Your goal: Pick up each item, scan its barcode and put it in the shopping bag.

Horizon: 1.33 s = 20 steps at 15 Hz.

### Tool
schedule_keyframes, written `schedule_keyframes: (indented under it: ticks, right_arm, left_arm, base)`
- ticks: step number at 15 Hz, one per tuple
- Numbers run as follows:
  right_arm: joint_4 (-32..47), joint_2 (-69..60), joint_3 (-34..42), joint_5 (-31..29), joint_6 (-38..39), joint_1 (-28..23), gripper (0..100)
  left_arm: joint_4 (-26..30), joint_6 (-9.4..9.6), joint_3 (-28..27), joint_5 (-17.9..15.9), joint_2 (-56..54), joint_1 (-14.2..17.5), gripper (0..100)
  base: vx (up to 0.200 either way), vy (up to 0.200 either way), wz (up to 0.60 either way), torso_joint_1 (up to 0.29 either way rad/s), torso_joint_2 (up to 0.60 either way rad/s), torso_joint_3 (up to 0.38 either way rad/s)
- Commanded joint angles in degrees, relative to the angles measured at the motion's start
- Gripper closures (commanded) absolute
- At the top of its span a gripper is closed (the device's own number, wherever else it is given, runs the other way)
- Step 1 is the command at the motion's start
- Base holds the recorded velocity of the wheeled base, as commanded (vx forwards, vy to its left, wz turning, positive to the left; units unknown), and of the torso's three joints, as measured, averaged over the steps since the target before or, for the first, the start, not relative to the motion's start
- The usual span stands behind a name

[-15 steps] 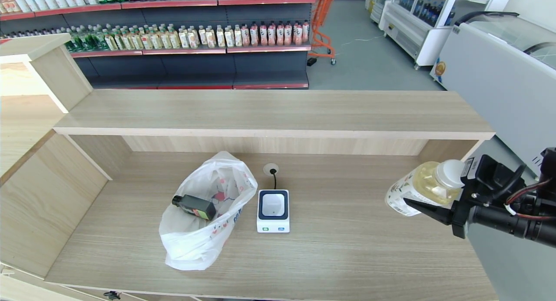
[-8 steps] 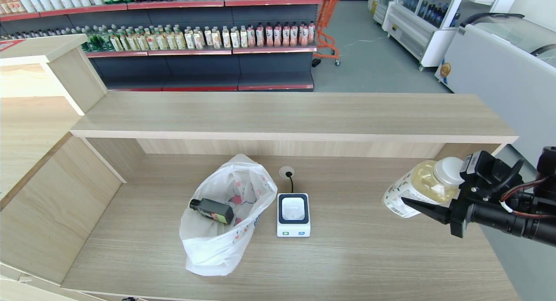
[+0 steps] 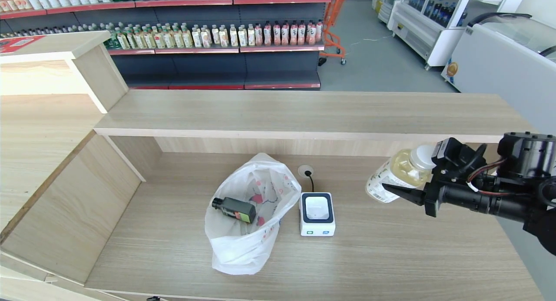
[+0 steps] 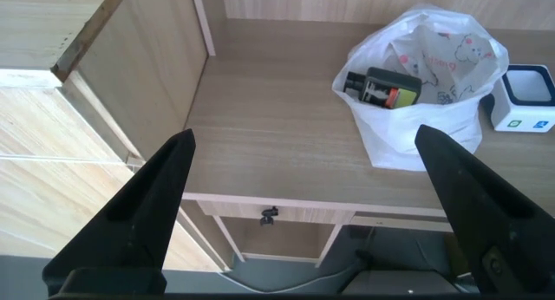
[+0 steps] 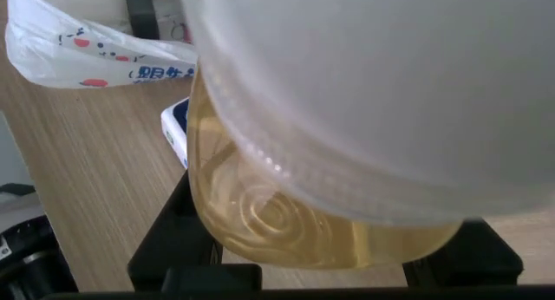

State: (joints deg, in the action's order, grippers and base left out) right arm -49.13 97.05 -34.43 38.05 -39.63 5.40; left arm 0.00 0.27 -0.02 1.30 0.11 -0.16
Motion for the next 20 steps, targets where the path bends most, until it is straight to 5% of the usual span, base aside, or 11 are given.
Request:
schedule_keyframes:
  ticks: [1, 8, 20]
  right_arm:
    - [-4.2, 6.4, -0.5, 2.3, -0.8, 1.8, 100]
    - [-13.8, 19.1, 0.8, 13.1, -16.3, 0.3, 100]
    - [-15.6, 32.2, -13.3, 14.0, -24.3, 8.4, 100]
  left_arm:
    - [0.0, 0.0, 0.0, 0.0, 0.1, 0.0, 0]
    - [0.0, 0.0, 0.0, 0.0, 0.1, 0.0, 0]
    - [0.0, 0.0, -0.1, 0.0, 0.1, 0.0, 0]
  base:
    - [0.0, 0.0, 0.0, 0.0, 0.0, 0.0]
    - [0.0, 0.0, 0.0, 0.0, 0.0, 0.0]
    - [0.0, 0.0, 0.0, 0.0, 0.0, 0.0]
